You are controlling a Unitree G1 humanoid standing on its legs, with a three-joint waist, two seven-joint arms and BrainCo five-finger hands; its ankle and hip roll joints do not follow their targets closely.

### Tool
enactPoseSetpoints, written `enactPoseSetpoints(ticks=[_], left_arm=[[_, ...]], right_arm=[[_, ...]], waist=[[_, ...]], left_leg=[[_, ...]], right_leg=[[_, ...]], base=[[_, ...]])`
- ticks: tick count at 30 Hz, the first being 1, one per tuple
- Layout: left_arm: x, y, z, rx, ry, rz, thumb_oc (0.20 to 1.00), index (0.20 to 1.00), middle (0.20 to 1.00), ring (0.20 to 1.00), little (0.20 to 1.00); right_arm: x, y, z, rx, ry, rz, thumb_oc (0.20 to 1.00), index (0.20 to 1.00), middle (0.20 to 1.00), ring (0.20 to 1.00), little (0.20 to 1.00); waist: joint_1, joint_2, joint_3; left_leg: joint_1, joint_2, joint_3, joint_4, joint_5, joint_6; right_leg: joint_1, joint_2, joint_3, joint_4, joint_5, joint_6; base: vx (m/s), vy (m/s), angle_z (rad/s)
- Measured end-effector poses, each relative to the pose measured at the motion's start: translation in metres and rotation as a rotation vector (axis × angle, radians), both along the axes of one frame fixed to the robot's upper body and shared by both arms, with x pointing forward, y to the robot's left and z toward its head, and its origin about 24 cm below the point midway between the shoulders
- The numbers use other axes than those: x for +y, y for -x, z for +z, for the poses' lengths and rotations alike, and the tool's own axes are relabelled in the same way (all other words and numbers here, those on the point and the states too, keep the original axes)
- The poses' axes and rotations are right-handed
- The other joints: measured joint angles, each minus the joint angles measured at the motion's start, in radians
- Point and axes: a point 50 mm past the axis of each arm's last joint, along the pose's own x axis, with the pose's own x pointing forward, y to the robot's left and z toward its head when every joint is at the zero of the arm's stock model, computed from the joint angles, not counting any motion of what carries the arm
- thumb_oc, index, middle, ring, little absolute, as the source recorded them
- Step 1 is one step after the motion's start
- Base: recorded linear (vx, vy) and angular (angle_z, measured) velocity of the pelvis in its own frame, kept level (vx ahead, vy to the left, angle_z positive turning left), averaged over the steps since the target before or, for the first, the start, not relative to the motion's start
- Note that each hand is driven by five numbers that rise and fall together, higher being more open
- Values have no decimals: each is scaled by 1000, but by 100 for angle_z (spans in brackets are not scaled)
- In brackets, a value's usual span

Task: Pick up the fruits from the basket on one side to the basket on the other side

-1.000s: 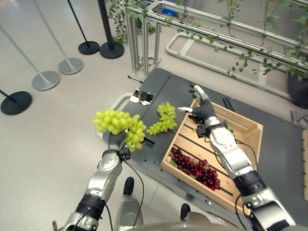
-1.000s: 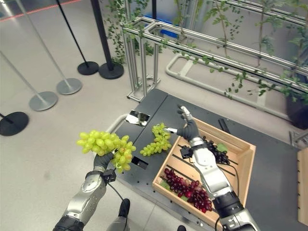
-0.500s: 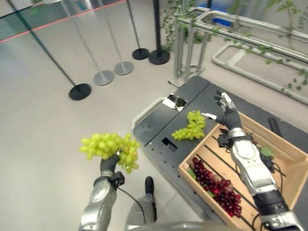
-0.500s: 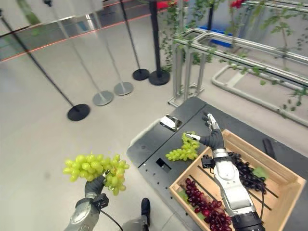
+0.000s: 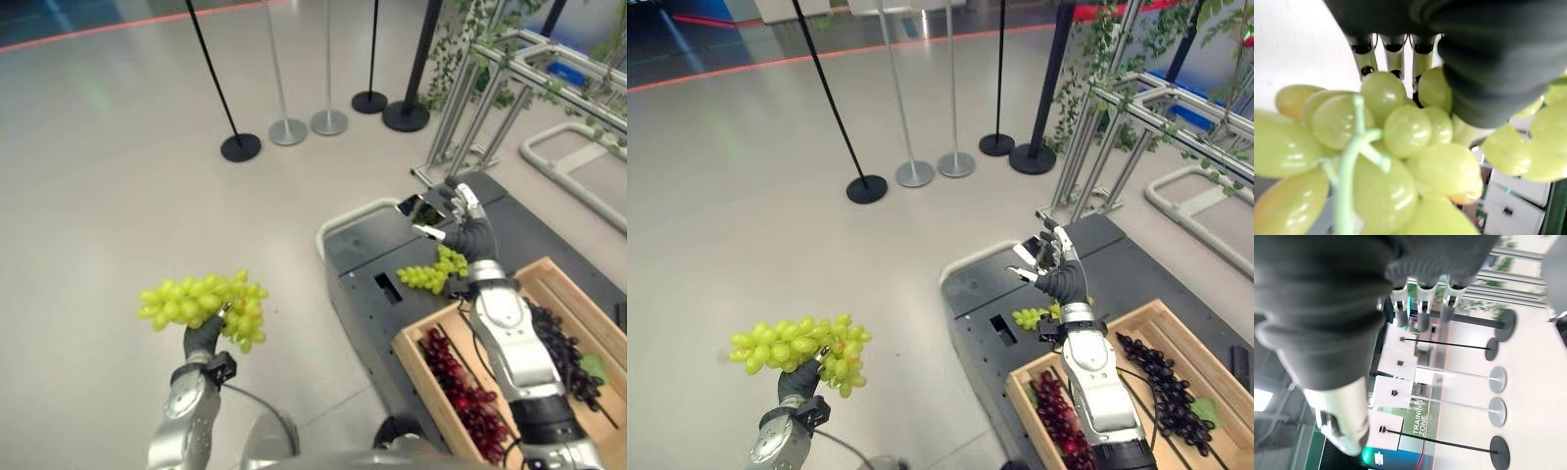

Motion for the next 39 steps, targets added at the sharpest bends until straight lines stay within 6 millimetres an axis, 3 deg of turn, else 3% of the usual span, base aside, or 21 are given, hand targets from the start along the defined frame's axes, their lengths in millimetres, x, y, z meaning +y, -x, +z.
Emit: enactPoseSetpoints(ticks=[2, 3, 4, 5, 7, 9, 12, 13, 14, 15, 17, 19, 21, 22, 23, 24, 25, 28, 29, 33, 39], left_arm=[[-4, -4, 4, -18, -3, -17, 200, 200, 200, 200, 200], [-7, -15, 9, -34, -26, -60, 200, 200, 200, 200, 200], [-6, -15, 11, -37, -44, -66, 200, 200, 200, 200, 200], [1, -14, 12, -35, -85, -55, 200, 200, 200, 200, 200], [13, -14, 16, -32, -173, -64, 200, 200, 200, 200, 200], [19, -10, 14, -10, -224, -71, 200, 200, 200, 200, 200], [28, -8, 23, -28, -290, -79, 200, 200, 200, 200, 200], [32, -7, 25, -26, -316, -80, 200, 200, 200, 200, 200], [33, -7, 24, -21, -317, -76, 200, 200, 200, 200, 200], [28, -5, 19, -7, -292, -76, 200, 200, 200, 200, 200], [31, -2, 18, 7, -301, -73, 200, 200, 200, 200, 200], [35, -1, 18, 13, -319, -69, 200, 200, 200, 200, 200], [38, -1, 20, 18, -343, -70, 200, 200, 200, 200, 200], [38, -1, 20, 16, -342, -68, 200, 200, 200, 200, 200], [38, -2, 20, 12, -339, -63, 200, 200, 200, 200, 200], [38, -2, 20, 13, -339, -62, 200, 200, 200, 200, 200], [36, -1, 19, 18, -335, -66, 200, 200, 200, 200, 200], [31, 3, 16, 23, -308, -68, 200, 200, 200, 200, 200], [30, 6, 18, 10, -299, -52, 200, 200, 200, 200, 200], [27, 25, 5, 55, -202, -2, 200, 200, 200, 200, 200], [16, 27, -1, 62, -149, -18, 200, 200, 200, 200, 200]], right_arm=[[-13, 10, -8, 28, -7, -65, 1000, 1000, 1000, 1000, 1000], [-19, 19, -20, 72, -32, -106, 1000, 1000, 1000, 1000, 1000], [-16, 21, -27, 101, -46, -102, 1000, 1000, 1000, 1000, 1000], [-9, 20, -31, 114, -64, -74, 1000, 1000, 1000, 1000, 1000], [-2, 16, -29, 98, -88, -57, 1000, 1000, 1000, 1000, 1000], [1, 12, -29, 94, -92, -44, 1000, 1000, 1000, 1000, 1000], [5, 12, -41, 138, -129, -49, 1000, 1000, 1000, 1000, 1000], [8, 15, -49, 163, -158, -61, 1000, 1000, 1000, 1000, 1000], [9, 16, -52, 171, -169, -65, 1000, 1000, 1000, 1000, 1000], [8, 14, -53, 180, -168, -66, 1000, 1000, 1000, 1000, 1000], [10, 15, -56, 196, -169, -60, 1000, 1000, 1000, 1000, 1000], [10, 16, -58, 203, -168, -59, 1000, 1000, 1000, 1000, 1000], [11, 17, -61, 215, -177, -51, 1000, 1000, 1000, 1000, 1000], [12, 17, -62, 221, -183, -46, 1000, 1000, 1000, 1000, 1000], [12, 17, -65, 237, -190, -35, 1000, 1000, 1000, 1000, 1000], [14, 17, -66, 240, -194, -26, 1000, 1000, 1000, 1000, 1000], [14, 17, -65, 234, -196, -22, 1000, 1000, 1000, 1000, 1000], [14, 13, -59, 209, -195, -6, 1000, 1000, 1000, 1000, 1000], [14, 12, -58, 207, -205, 0, 1000, 1000, 1000, 1000, 1000], [8, 10, -54, 202, -175, 4, 1000, 1000, 1000, 1000, 1000], [-9, 14, -52, 218, -102, -27, 1000, 1000, 1000, 1000, 1000]], waist=[[-15, 17, -24], [-18, -12, -25], [-18, -20, -30], [5, -15, -31], [15, -34, -33], [17, -46, -35], [18, -131, -27], [19, -181, -36], [13, -196, -31], [16, -165, -9], [39, -165, -5], [45, -178, -5], [43, -177, 1], [43, -168, 3], [39, -153, 2], [41, -152, 1], [33, -158, -1], [33, -143, -8], [57, -140, -15], [97, -60, -21], [58, 8, -1]], left_leg=[[-5, -45, 2, -88, -85, 104], [-17, -93, -9, -103, -79, 165], [-16, -116, -20, -121, -69, 180], [-29, -117, -57, -129, -56, 205], [-37, -156, -88, -170, -26, 233], [-28, -186, -88, -180, -13, 251], [5, -242, -49, -198, -7, 261], [8, -264, -29, -195, -9, 259], [12, -276, -30, -190, -12, 256], [13, -245, -39, -187, -21, 254], [19, -229, -29, -191, -10, 249], [14, -223, -24, -190, -22, 244], [9, -195, -22, -190, -16, 254], [3, -169, -24, -191, -12, 251], [-2, -126, -60, -199, 4, 233], [-3, -113, -85, -218, 21, 221], [-8, -108, -109, -249, 51, 208], [-25, -143, -152, -318, 111, 188], [-16, -155, -141, -375, 147, 177], [-4, -134, -143, -425, 182, 158], [-35, -132, -151, -432, 210, 146]], right_leg=[[-30, -57, -8, 79, -3, 28], [-42, -123, -7, 132, -7, 26], [-62, -147, 9, 167, -22, 37], [-88, -111, 44, 146, -58, 51], [-138, -104, 50, 78, -43, 74], [-161, -115, 72, 29, -20, 107], [-166, -178, 87, 9, 50, 105], [-163, -181, 101, 3, 155, 80], [-154, -187, 119, 21, 192, 63], [-165, -169, 198, 48, 233, 89], [-186, -137, 257, 27, 287, 95], [-192, -126, 268, 23, 297, 92], [-196, -89, 285, 27, 322, 117], [-205, -61, 313, 64, 280, 157], [-253, 50, 419, 248, 89, 191], [-267, 123, 479, 322, 8, 173], [-256, 203, 519, 362, -67, 126], [-177, 213, 547, 169, -115, 24], [-137, 222, 545, 27, -92, -72], [-70, 260, 547, -120, -3, -97], [-44, 247, 466, -165, 17, -104]], base=[[-298, 301, 141], [-219, 225, 133], [-403, 398, 128], [-282, 321, 72], [-214, 267, 66], [-271, 284, 54], [-227, 301, 69], [-158, 268, 64], [-262, 329, 53], [-144, 147, 23], [-170, 146, -37], [-209, 94, -38], [-210, 87, -8], [-191, 86, 4], [-142, 49, 12], [-144, -1, 37], [-88, -101, 44], [-126, -225, 49], [-65, -41, -8], [-121, -33, -5], [-152, 65, 39]])
